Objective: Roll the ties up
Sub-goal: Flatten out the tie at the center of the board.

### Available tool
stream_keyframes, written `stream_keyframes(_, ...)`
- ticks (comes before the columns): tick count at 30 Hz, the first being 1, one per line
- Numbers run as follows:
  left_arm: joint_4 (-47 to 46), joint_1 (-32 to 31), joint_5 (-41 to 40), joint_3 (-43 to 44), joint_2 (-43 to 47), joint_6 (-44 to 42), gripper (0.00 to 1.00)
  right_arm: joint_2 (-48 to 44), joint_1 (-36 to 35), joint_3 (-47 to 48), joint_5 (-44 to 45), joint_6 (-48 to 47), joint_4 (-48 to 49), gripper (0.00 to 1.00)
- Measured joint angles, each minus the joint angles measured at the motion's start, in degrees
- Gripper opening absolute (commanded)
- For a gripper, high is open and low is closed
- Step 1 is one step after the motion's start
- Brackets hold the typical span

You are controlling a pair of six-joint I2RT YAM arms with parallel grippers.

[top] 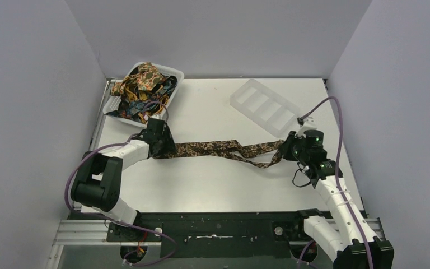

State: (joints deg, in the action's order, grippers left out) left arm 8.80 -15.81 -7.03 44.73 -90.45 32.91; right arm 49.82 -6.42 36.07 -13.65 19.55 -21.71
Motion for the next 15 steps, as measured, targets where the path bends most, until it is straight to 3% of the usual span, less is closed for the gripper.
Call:
stream_keyframes(11, 3.08, 2.69, -1.36, -3.08, 4.13, 1.2, 0.49, 4.68, 4.52, 9.77, 2.03, 0.76, 0.04, 0.0)
stream_keyframes(15, 4.7, 2.8, -1.33, -3.56, 5.2, 1.2, 0.5, 5.18, 4.74, 8.63, 5.14, 4.83, -1.53, 0.12)
